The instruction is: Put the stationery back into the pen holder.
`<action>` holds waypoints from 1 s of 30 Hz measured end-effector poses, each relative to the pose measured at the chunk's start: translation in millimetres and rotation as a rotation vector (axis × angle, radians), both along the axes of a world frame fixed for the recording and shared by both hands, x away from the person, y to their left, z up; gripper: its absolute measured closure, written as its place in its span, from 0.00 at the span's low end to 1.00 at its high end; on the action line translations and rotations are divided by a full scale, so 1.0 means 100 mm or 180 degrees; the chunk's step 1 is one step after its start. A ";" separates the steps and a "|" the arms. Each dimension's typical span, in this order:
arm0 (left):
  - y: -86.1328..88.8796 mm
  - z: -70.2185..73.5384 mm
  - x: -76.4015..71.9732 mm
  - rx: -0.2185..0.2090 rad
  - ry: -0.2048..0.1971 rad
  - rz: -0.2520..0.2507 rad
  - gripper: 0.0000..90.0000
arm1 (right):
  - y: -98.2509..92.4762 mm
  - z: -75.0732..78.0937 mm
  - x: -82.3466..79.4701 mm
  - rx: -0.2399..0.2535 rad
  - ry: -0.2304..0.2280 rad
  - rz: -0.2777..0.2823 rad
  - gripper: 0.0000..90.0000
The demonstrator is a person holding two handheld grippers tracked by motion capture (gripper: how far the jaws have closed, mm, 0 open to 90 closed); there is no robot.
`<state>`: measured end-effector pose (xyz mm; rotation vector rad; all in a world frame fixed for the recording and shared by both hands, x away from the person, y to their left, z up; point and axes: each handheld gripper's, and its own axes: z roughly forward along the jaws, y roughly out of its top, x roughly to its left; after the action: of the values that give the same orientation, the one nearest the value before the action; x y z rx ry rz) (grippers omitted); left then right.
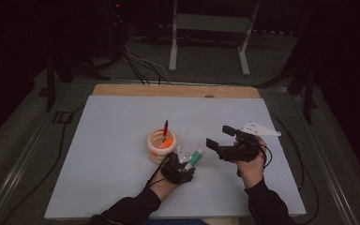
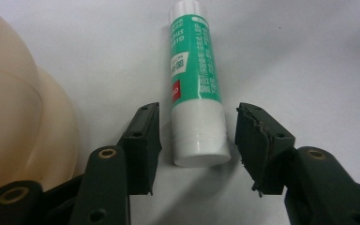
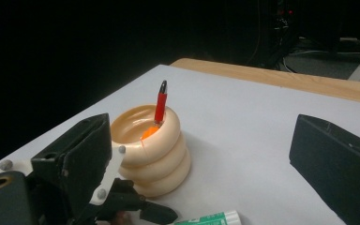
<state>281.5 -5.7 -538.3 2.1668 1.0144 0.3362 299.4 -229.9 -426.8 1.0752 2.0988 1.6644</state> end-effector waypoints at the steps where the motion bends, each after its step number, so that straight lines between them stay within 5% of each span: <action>1: 0.00 0.00 0.00 -0.0015 -0.0001 0.0005 0.60 | 0.00 0.00 0.00 -0.0001 0.0002 0.0000 0.07; 15: -0.04 -0.02 0.02 0.0088 -0.0179 -0.0121 0.73 | 0.01 -0.01 0.01 -0.0014 0.0013 -0.0004 0.07; 26: -0.06 0.07 -0.04 0.0062 -0.0133 -0.0420 0.74 | -0.02 0.00 0.00 0.0025 -0.0006 -0.0035 0.07; 30: -0.05 0.12 -0.06 0.0063 -0.0092 -0.0517 0.74 | -0.03 0.01 0.00 -0.0029 -0.0136 -0.0092 0.07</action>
<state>275.2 -10.5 -526.0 2.2387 0.8157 0.3010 299.0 -233.1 -425.8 1.0526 2.0528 1.6481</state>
